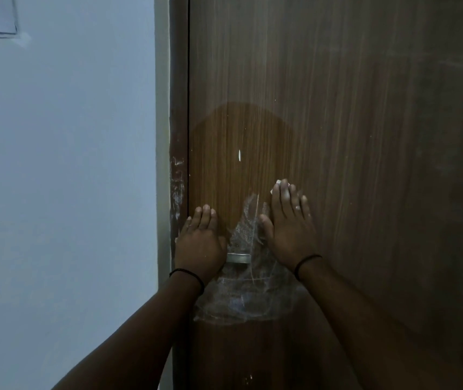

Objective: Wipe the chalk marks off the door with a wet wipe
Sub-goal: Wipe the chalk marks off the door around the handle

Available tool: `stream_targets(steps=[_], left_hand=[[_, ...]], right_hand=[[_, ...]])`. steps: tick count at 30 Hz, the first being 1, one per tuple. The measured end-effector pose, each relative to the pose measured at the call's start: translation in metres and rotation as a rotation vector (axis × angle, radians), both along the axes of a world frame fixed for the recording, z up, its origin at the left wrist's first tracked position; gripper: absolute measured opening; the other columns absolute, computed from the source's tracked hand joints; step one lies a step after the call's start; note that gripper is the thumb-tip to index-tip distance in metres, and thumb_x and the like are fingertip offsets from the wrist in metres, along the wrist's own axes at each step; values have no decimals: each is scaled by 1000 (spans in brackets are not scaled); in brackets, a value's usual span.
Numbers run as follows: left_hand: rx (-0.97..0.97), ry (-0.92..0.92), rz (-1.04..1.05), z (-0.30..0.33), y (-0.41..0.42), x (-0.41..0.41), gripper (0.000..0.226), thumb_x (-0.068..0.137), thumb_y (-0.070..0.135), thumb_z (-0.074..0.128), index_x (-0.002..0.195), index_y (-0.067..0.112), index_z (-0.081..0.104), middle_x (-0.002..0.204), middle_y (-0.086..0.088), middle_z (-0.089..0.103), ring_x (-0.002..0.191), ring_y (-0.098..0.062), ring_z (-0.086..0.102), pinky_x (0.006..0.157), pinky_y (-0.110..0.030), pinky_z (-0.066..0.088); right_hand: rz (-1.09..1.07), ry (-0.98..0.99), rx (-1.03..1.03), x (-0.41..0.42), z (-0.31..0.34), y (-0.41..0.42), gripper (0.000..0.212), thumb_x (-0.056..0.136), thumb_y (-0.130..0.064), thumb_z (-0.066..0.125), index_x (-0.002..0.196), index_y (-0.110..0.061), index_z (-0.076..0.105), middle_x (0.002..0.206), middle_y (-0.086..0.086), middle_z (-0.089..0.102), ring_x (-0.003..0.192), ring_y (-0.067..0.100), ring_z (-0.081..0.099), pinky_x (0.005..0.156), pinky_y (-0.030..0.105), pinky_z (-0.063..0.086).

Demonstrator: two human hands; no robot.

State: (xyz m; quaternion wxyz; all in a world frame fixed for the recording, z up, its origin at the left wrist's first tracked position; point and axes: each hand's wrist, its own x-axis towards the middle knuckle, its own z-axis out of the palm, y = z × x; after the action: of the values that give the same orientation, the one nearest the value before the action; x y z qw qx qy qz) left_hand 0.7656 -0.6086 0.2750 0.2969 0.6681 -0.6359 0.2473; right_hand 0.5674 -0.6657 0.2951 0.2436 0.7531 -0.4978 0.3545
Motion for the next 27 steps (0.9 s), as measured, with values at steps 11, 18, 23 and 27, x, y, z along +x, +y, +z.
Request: stream_targets(steps=[11,18,23,27], left_hand=[[49,-53,14,4,8,4,58,100,29,36,154,13,21,162,-6,21,149,-20,18,121,-36,16],[64,-32,55,4,5,-7,64,98,33,41,153,10,20,161,-11,20,149,-24,18,121,-38,16],[57,-55,68,3,5,-5,61,98,36,38,152,9,26,159,-12,27,147,-24,24,120,-38,20],[53,-109,78,10,7,-3,55,96,38,41,145,10,41,153,-11,40,141,-24,37,115,-36,29]], right_hand=[[201,444,-122,19,16,0,63,103,-38,22,158,-14,4,166,1,-3,153,17,-5,125,41,0],[60,265,-107,-9,18,-1,62,103,-38,17,157,-12,3,166,4,-2,152,17,-7,124,39,-4],[139,291,-61,27,7,7,64,103,-39,22,157,-10,2,165,4,-5,152,17,-10,125,40,-2],[129,324,-69,12,-13,9,63,103,-38,19,157,-12,2,165,4,-5,152,18,-10,124,40,-5]])
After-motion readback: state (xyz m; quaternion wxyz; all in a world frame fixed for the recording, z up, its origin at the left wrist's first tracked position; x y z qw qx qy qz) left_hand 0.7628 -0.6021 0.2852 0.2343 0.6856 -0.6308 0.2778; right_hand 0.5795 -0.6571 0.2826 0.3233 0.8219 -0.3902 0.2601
